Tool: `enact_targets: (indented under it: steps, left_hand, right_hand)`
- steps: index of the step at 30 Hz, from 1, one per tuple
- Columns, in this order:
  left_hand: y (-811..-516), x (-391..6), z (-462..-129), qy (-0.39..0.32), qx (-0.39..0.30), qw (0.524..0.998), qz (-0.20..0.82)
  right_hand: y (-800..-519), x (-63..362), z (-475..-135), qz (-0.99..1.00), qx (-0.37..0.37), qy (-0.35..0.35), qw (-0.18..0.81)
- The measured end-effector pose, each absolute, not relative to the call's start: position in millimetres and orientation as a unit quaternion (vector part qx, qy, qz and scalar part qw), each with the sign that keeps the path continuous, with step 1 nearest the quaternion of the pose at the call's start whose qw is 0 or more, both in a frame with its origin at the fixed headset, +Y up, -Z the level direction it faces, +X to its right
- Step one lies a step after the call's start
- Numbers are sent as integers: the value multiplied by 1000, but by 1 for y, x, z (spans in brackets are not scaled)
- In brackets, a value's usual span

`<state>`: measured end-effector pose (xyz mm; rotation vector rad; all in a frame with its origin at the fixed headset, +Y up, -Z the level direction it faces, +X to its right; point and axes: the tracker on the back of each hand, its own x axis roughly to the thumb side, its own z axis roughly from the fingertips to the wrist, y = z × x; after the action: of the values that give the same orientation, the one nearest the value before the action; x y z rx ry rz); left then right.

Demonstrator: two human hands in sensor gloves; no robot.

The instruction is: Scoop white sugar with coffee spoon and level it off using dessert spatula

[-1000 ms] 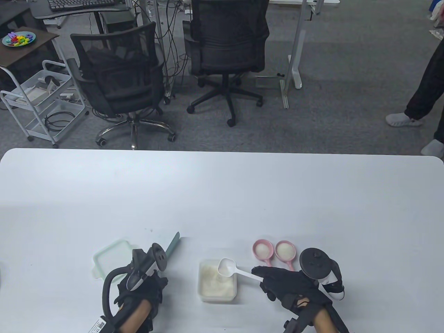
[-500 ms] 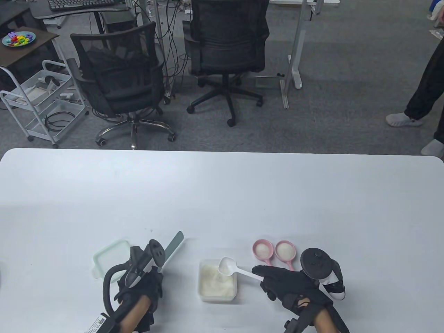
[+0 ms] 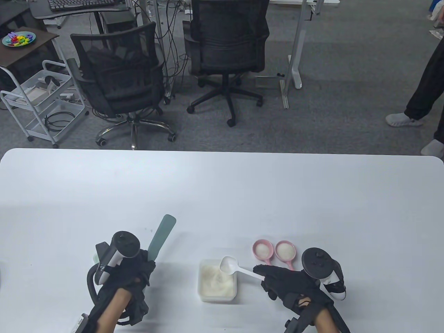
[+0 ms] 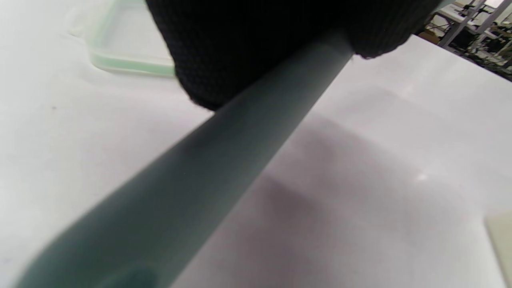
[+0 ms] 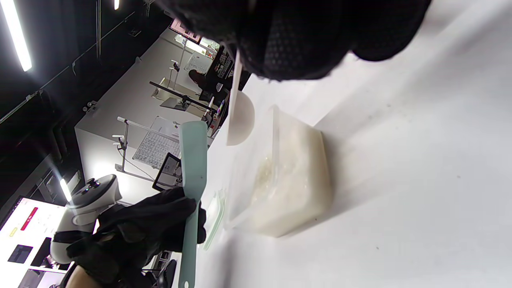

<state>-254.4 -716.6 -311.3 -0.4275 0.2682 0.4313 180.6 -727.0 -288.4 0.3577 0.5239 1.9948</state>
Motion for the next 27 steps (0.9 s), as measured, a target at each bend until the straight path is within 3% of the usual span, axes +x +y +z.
enact_targets:
  steps: [4,9,17,27]
  left_hand:
    - [-713,-222,-302,15,-262,912,315]
    - [-707,-170,-279,-71,-271,919,276]
    - [-718,-149,-271,-109,-292,916,254]
    - [-723,-153,-274,-79,-309,917,239]
  right_hand:
    - [-727,179,-289,825,151,219,498]
    - [-728,178,-288,824,151,224,498]
    - [-729,174,-288,819,158,229,502]
    - [-728,175,-288,804,164,233,521]
